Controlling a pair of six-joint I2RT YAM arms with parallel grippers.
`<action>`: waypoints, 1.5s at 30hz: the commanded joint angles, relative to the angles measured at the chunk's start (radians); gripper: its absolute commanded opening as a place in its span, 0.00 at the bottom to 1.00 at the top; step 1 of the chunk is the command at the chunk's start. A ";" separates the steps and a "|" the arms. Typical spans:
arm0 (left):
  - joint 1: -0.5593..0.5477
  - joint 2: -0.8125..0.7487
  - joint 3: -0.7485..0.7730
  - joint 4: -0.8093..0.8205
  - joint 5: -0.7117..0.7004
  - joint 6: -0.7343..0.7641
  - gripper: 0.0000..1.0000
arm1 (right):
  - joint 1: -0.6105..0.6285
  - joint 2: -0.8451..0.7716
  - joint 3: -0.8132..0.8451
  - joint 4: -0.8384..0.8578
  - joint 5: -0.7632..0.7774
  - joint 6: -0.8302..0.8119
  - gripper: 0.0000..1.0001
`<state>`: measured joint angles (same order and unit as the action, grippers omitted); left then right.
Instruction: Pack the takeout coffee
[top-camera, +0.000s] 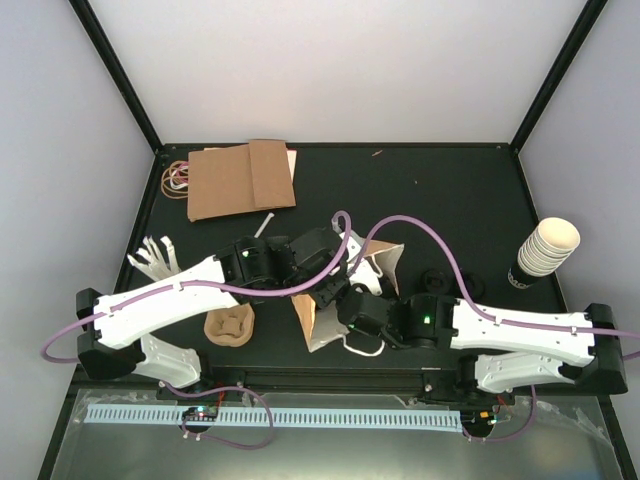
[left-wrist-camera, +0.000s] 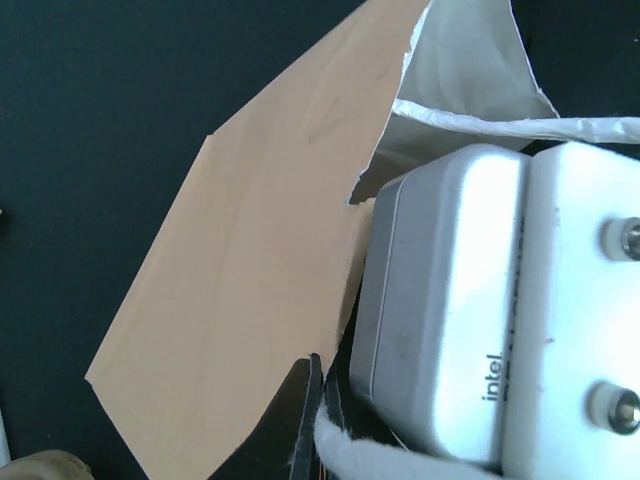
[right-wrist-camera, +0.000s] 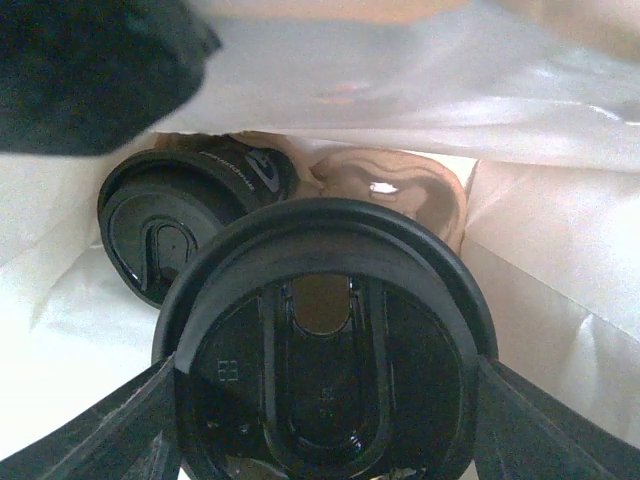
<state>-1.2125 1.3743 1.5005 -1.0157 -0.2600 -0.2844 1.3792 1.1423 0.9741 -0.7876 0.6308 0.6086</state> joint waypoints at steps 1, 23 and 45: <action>-0.004 -0.019 0.004 0.042 0.035 0.010 0.01 | 0.001 0.027 0.031 0.083 -0.007 -0.099 0.43; 0.011 -0.119 -0.020 0.050 -0.048 -0.003 0.02 | -0.024 -0.062 -0.120 0.145 -0.064 -0.034 0.41; 0.011 -0.119 -0.056 0.089 0.053 0.001 0.01 | -0.126 -0.025 -0.108 0.090 -0.072 0.103 0.40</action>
<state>-1.1976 1.2743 1.4372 -0.9890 -0.2371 -0.2829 1.2926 1.1904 0.9180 -0.7399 0.5644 0.6502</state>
